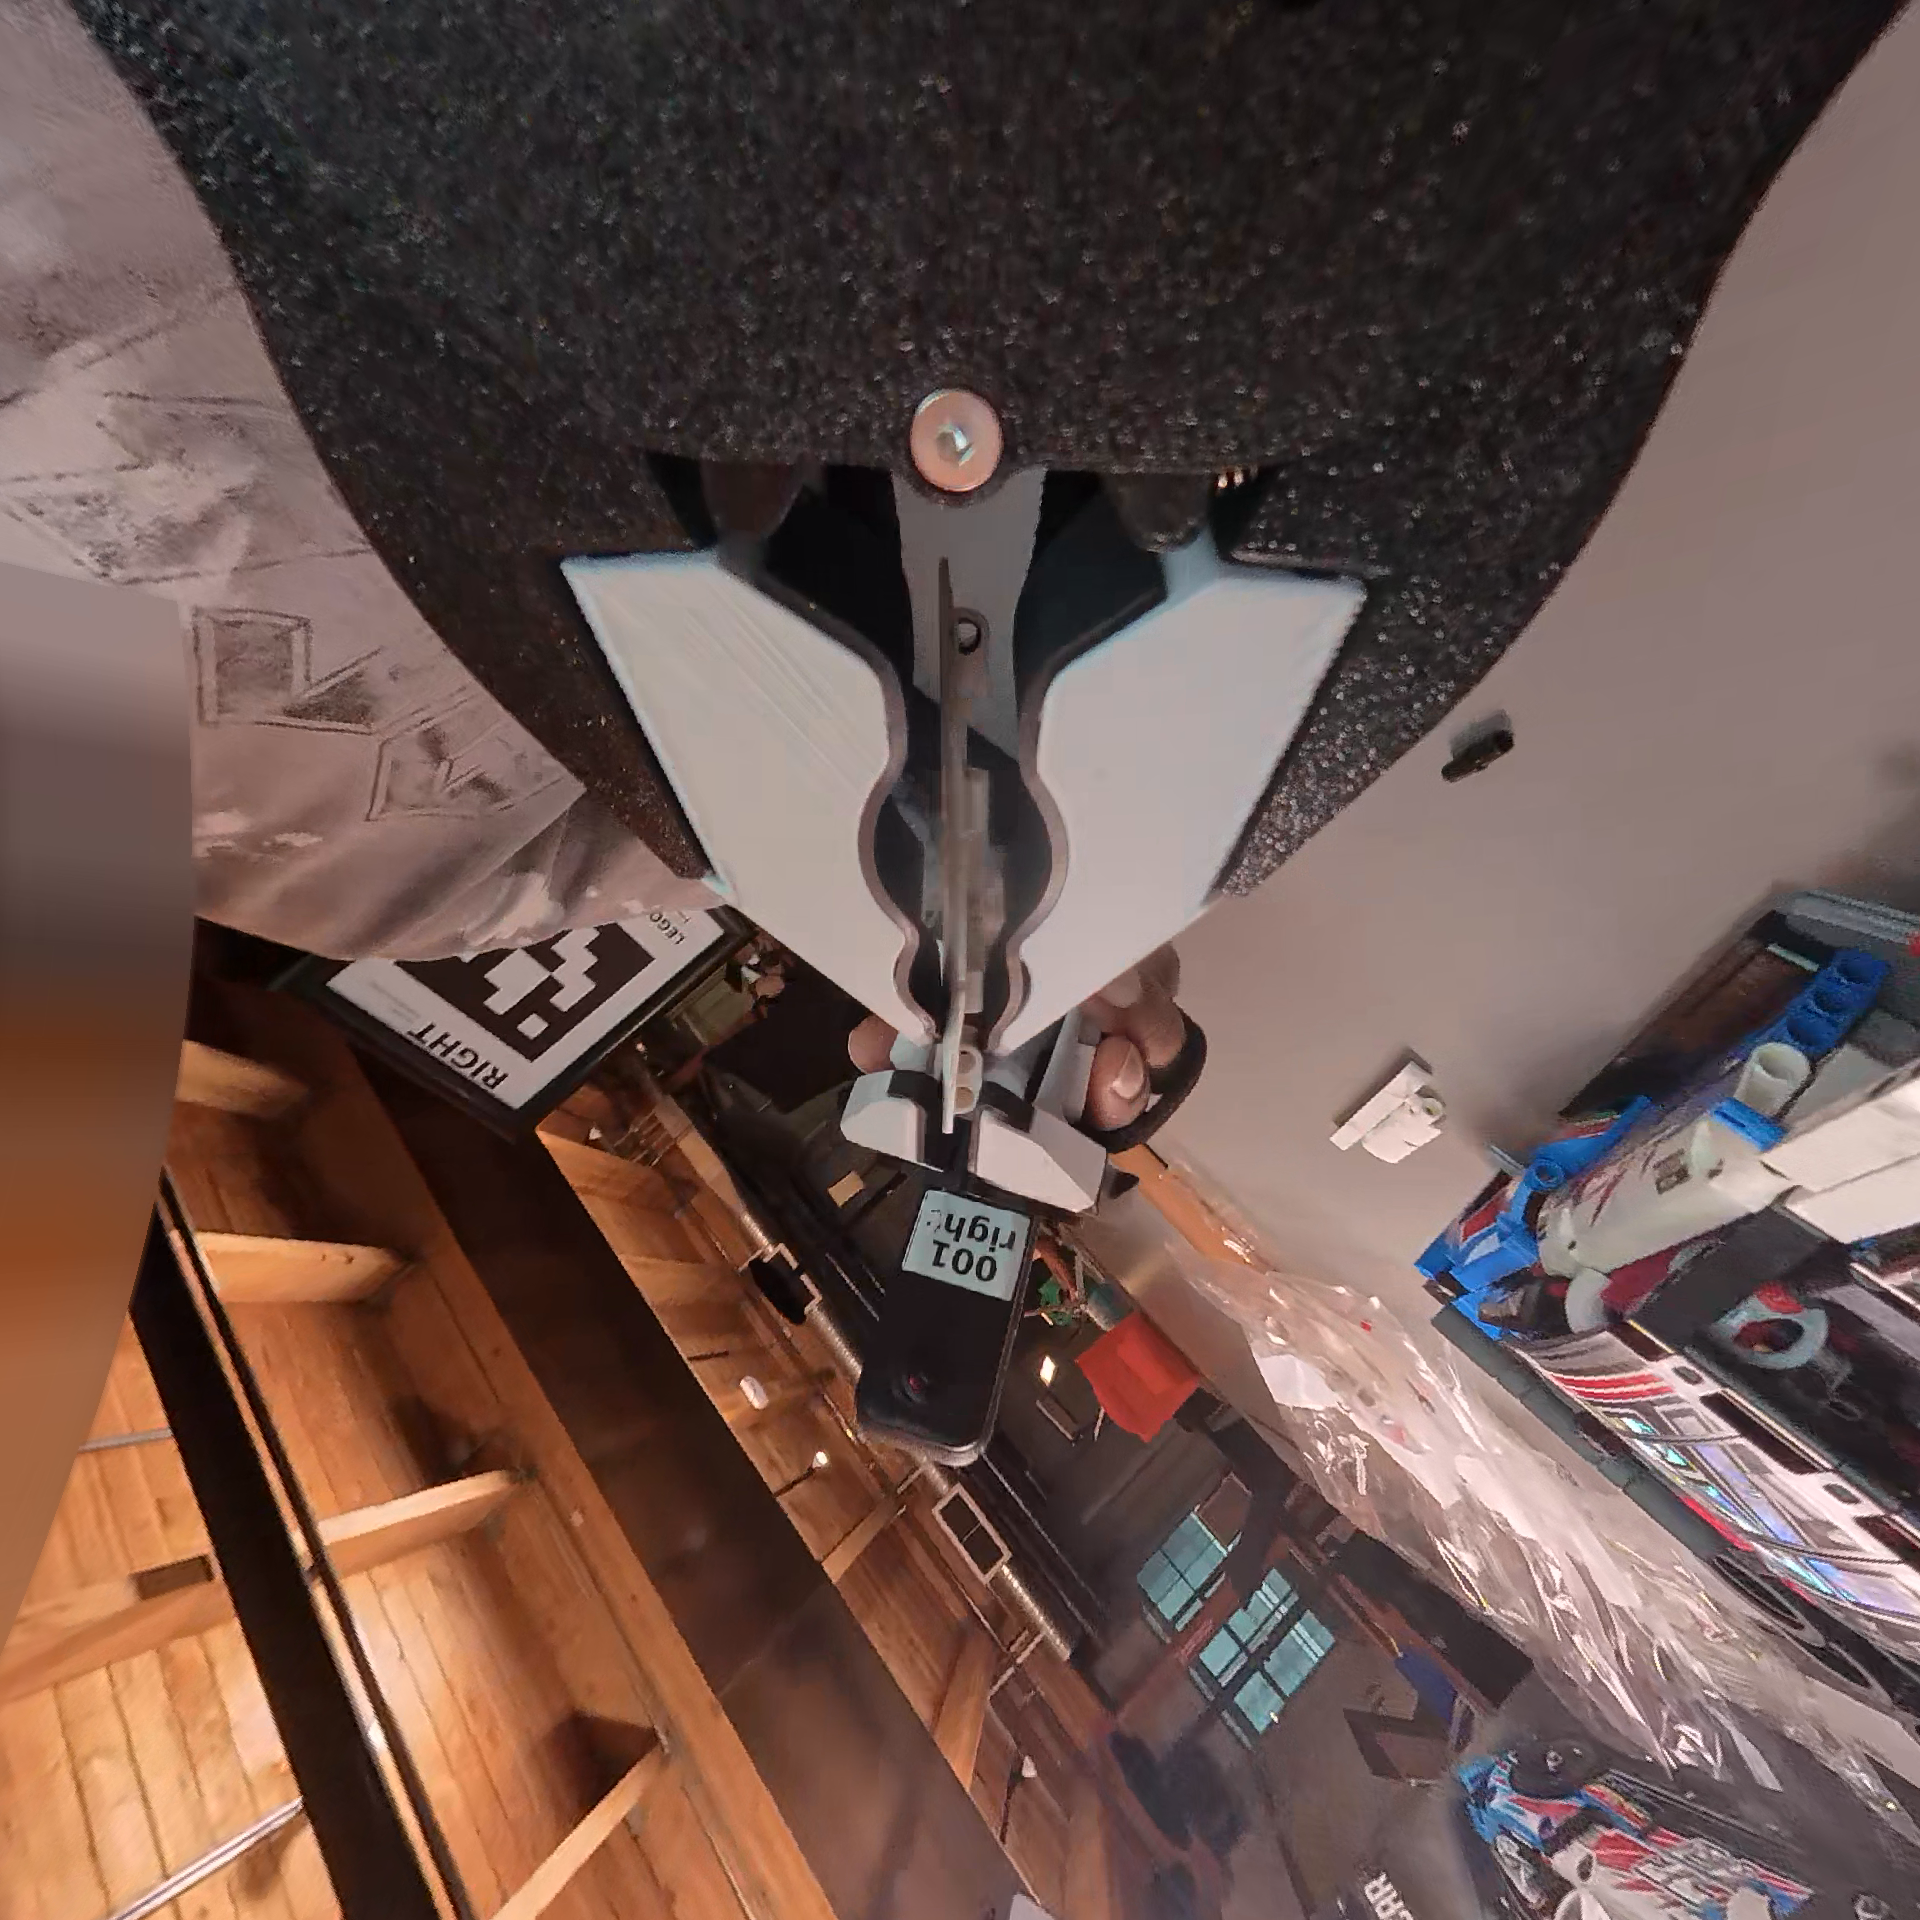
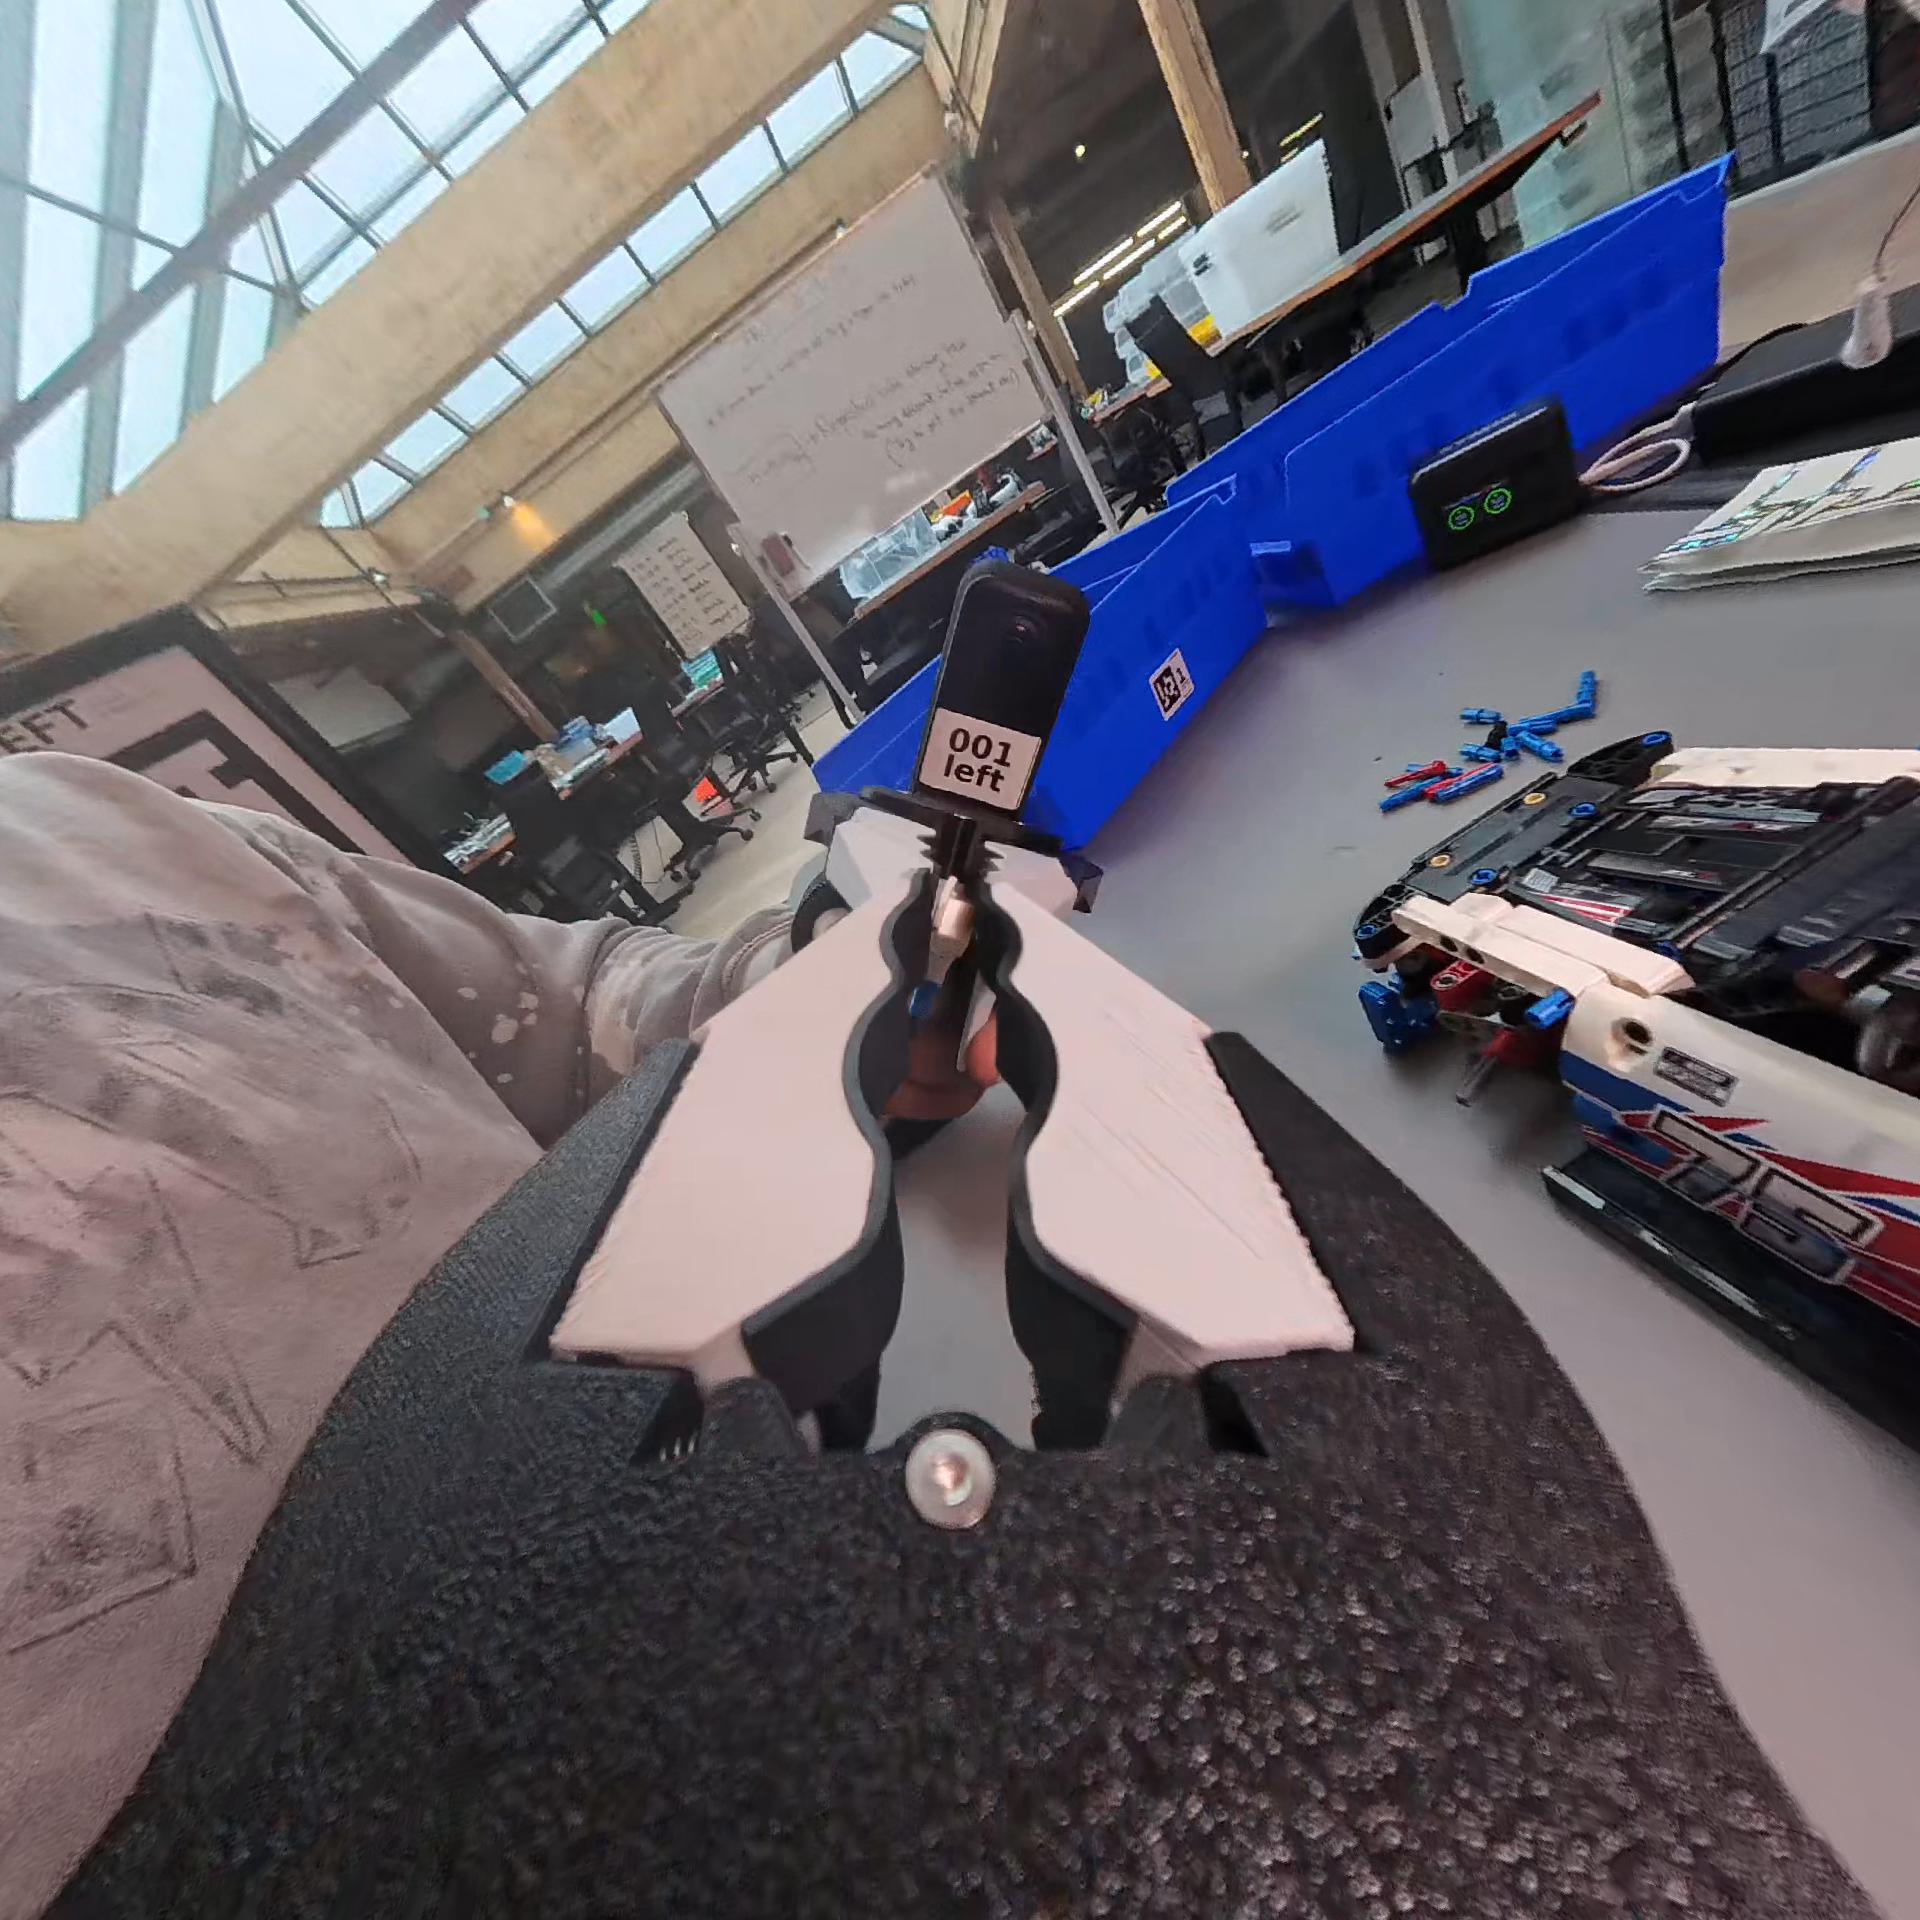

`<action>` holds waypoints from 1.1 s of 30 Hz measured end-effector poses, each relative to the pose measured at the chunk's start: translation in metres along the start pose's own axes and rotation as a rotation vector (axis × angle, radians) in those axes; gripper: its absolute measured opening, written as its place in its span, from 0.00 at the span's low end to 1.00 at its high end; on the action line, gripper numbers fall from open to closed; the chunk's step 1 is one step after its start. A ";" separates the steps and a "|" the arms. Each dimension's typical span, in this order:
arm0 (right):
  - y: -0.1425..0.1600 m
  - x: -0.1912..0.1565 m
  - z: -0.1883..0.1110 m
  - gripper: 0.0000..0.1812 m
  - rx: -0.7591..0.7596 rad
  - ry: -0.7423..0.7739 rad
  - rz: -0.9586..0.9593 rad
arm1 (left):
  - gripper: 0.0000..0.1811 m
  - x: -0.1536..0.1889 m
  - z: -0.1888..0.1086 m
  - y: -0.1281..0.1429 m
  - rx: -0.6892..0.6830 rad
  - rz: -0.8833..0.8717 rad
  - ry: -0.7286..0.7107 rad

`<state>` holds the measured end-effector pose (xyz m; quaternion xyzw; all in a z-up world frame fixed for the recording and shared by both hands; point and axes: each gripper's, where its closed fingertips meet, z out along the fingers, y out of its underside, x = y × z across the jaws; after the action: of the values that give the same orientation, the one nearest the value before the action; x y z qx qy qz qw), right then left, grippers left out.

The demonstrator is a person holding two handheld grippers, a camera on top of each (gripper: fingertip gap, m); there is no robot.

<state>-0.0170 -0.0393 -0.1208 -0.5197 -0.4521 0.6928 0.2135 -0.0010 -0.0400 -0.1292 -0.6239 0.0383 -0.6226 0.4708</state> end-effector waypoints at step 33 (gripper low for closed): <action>0.010 -0.003 -0.008 0.05 -0.170 0.032 -0.133 | 0.03 0.000 0.000 0.016 -0.143 0.201 -0.091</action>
<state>-0.0070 -0.0437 -0.1277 -0.5159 -0.5393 0.6278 0.2212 0.0076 -0.0485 -0.1390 -0.6763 0.1235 -0.5391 0.4866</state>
